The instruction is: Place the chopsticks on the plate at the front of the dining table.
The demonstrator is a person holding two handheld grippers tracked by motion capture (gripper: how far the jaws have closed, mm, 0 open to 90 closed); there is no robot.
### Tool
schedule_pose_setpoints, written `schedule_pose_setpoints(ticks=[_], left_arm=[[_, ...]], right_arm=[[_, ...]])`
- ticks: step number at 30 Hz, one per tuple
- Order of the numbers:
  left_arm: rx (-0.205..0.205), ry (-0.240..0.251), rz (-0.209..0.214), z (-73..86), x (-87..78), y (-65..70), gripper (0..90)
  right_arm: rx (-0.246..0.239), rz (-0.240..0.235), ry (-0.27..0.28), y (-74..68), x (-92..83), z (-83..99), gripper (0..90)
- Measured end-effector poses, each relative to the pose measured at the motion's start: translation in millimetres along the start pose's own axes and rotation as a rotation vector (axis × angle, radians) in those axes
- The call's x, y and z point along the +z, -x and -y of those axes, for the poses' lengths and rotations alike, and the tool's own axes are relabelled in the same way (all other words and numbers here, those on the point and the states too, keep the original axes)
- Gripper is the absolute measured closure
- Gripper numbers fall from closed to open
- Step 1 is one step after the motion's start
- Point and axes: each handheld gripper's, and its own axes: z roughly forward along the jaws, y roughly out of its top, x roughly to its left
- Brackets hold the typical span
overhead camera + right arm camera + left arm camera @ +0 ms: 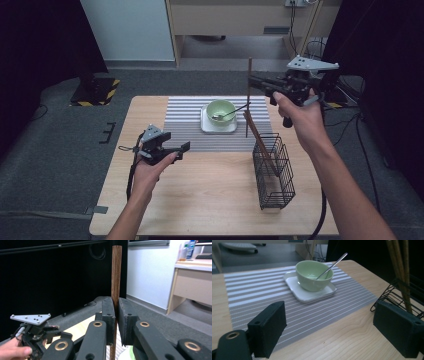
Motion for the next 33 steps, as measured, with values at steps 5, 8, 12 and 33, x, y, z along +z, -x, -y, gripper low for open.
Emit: schedule_pose_setpoints(ticks=[5,8,12,33], left_arm=[[0.055,0.02,0.063,-6.3,11.9,21.5,10.9],[0.078,0.031,0.102,-8.3,21.9,34.4,11.1],[0.062,0.061,0.141,-9.5,36.0,46.9,12.4],[0.064,0.049,0.251,2.3,69.7,71.6,48.2]], right_arm=[[0.008,-0.017,-0.006,-8.6,17.9,5.0,84.2],[0.02,-0.027,-0.003,-12.2,25.8,7.2,84.2],[0.041,-0.032,0.004,-14.1,32.9,8.6,84.2],[0.125,-0.075,-0.014,-15.8,45.4,39.7,84.2]])
